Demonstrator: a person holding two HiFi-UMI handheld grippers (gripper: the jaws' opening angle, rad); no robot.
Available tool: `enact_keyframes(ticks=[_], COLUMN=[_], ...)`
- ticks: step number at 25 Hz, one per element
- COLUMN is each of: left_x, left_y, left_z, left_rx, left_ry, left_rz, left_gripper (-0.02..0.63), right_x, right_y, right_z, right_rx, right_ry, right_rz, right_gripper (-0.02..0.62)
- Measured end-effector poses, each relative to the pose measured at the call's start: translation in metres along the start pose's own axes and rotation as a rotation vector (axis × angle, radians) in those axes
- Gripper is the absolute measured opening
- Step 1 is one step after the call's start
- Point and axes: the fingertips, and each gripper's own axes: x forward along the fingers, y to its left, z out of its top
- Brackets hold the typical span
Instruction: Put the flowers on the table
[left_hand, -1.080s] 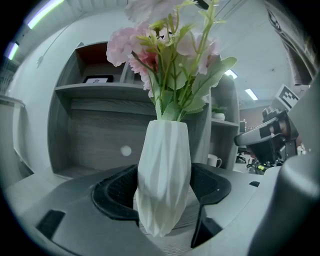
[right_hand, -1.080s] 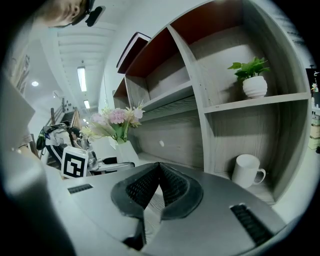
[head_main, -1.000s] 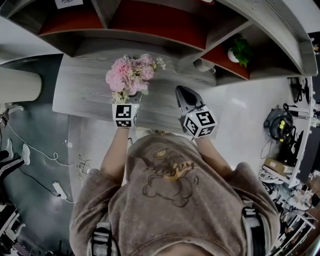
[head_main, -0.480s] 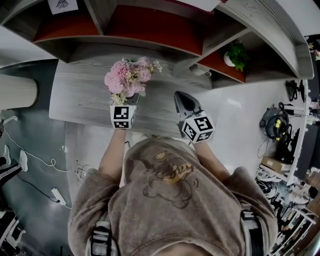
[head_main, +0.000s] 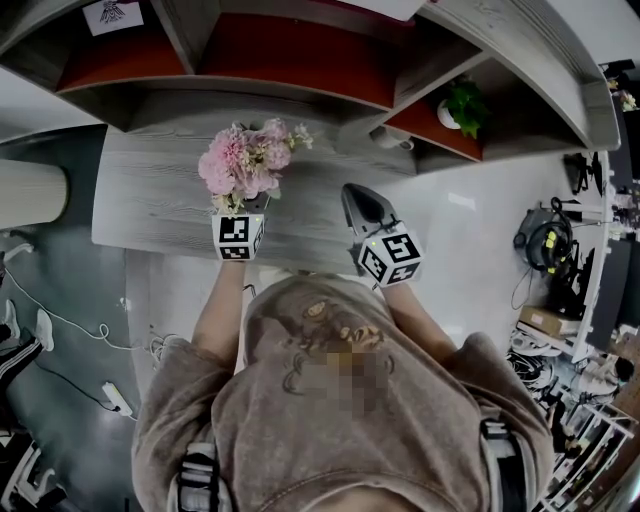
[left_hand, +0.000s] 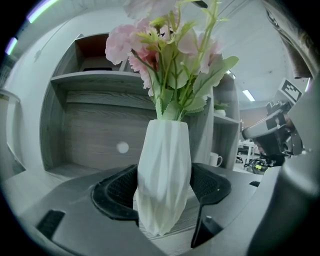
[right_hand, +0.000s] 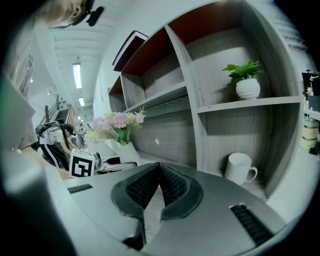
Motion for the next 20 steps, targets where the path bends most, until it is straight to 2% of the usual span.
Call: enact_keyframes(ticks=[13, 20], left_x=[0.0045, 0.0047], left_y=[-0.0016, 0.0007], left_z=[-0.0002, 0.0005], left_rx=[-0.024, -0.045], left_ry=[0.005, 0.029], left_rz=[-0.008, 0.002], left_gripper=[0.338, 0.388], right_x=[-0.0042, -0.0043], right_y=[0.0024, 0.0018], right_z=[-0.0045, -0.0048], right_rx=[0.002, 0.005], right_ry=[0.002, -0.004], right_rz=[0.021, 0.037], right_gripper=[-0.005, -0.005])
